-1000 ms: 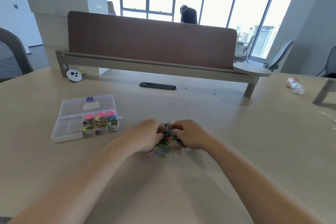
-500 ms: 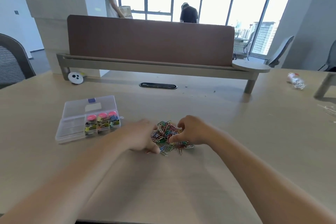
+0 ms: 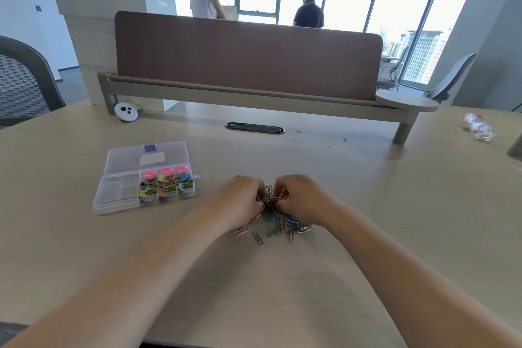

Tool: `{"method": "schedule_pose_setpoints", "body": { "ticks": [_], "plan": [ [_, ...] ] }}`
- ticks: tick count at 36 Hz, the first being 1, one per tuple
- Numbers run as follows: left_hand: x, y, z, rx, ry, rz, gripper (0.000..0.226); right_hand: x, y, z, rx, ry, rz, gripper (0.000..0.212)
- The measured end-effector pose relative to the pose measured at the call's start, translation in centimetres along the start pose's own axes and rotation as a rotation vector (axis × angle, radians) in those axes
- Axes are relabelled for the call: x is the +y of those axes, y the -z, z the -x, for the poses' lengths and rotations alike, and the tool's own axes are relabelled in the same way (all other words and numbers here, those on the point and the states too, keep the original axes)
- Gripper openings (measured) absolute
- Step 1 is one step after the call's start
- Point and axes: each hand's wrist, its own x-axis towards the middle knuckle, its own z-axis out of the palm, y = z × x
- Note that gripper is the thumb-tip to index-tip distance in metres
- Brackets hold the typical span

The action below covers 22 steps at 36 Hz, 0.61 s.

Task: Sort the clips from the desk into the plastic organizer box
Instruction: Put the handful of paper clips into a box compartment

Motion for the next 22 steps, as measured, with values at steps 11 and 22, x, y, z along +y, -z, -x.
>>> {"method": "schedule_pose_setpoints", "body": {
  "ticks": [11, 22],
  "plan": [
    [-0.4, 0.1, -0.4, 0.097, -0.018, 0.054, 0.013, 0.4, 0.9, 0.0, 0.071, 0.010, -0.048, 0.004],
    [0.0, 2.3, -0.1, 0.081, -0.014, 0.149, 0.009, -1.0, 3.0, 0.8, 0.026, 0.004, -0.151, 0.006]
  ]
}}
